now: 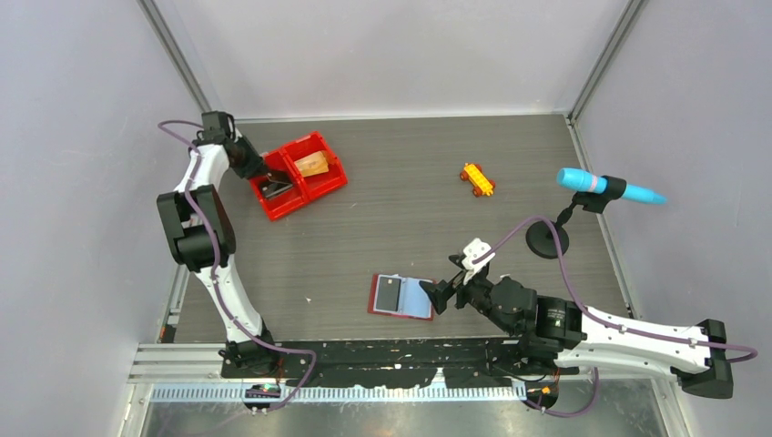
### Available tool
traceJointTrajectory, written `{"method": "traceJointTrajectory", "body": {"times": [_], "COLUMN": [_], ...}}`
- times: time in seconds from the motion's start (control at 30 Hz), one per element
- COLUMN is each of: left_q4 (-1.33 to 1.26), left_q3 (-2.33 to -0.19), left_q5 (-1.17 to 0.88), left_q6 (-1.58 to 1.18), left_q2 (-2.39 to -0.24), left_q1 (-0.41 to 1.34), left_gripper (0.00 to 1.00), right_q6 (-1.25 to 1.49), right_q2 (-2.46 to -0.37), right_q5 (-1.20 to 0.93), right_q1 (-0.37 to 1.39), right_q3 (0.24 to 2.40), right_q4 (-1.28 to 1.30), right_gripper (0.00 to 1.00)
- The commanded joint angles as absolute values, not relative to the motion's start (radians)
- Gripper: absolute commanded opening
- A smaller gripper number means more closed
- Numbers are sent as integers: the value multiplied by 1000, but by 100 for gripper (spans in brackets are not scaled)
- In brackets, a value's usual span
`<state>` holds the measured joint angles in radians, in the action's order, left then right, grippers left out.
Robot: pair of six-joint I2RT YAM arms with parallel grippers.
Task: Take the credit cards out of the card holder
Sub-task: Place the credit card in the storage box.
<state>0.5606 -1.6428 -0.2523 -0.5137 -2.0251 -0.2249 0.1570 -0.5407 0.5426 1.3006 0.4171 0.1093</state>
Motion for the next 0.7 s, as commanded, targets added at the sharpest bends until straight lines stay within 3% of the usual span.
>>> {"method": "traceJointTrajectory", "body": {"times": [0.0, 0.4, 0.67], "left_q4": [596, 715, 663], "left_q3": [-1720, -1768, -1524], "left_q5": [-241, -243, -460], "left_q6": [-491, -547, -611], "left_q2": [-2019, -1925, -1708], "left_q1": [-231, -226, -113], "left_gripper": [25, 39, 40], "right_q6": [172, 356, 600], "right_q2": [-522, -618, -765], "right_q5": [593, 679, 753], "right_q1": [1299, 1299, 1299], "right_q3": [453, 540, 631], "right_q4": [108, 228, 370], "right_gripper": [96, 95, 97]}}
